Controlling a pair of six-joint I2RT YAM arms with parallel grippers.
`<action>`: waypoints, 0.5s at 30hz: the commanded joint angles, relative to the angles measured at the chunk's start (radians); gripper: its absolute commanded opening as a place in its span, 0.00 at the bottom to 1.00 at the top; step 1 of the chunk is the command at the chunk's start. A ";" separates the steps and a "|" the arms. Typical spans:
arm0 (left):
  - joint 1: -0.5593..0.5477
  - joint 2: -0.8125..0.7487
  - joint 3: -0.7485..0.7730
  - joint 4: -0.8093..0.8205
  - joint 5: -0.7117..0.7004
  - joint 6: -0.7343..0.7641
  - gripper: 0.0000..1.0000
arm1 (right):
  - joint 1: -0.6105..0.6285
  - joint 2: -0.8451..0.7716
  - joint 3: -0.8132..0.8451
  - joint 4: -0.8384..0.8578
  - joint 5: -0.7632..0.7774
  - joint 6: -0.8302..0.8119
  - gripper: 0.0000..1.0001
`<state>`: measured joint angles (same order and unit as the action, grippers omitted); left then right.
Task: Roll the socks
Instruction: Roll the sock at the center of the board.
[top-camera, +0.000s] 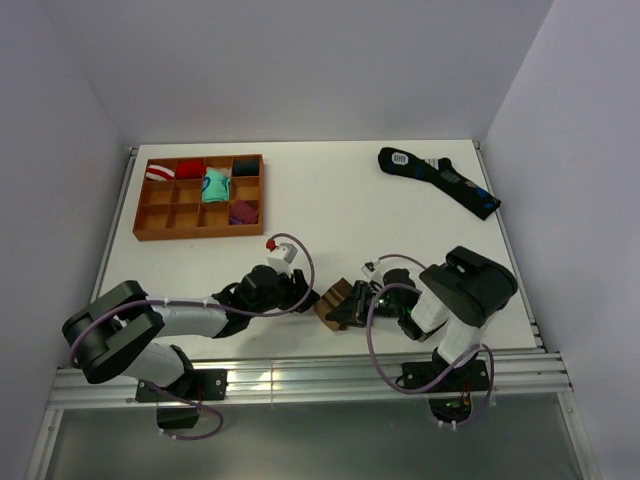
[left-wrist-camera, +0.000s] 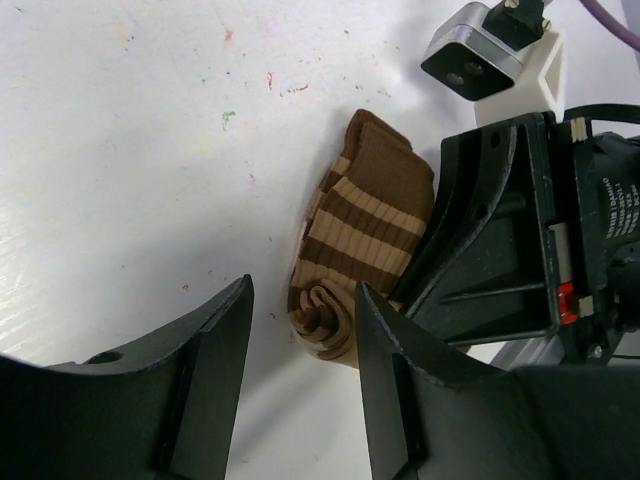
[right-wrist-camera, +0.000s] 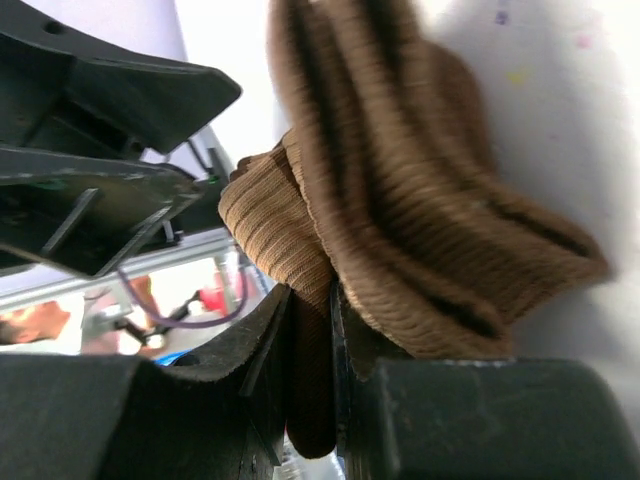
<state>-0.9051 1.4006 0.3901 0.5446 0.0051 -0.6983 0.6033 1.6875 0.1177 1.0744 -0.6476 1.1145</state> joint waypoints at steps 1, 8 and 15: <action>-0.009 0.032 -0.008 0.095 -0.027 0.045 0.50 | -0.030 0.109 -0.044 0.123 -0.079 0.062 0.13; -0.017 0.049 -0.062 0.202 0.015 0.065 0.57 | -0.050 0.283 -0.047 0.272 -0.092 0.100 0.12; -0.021 0.095 -0.105 0.314 0.071 0.048 0.64 | -0.062 0.293 -0.047 0.254 -0.081 0.094 0.12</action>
<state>-0.9154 1.4723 0.3077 0.7456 0.0265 -0.6617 0.5468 1.9591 0.0963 1.4364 -0.7609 1.2411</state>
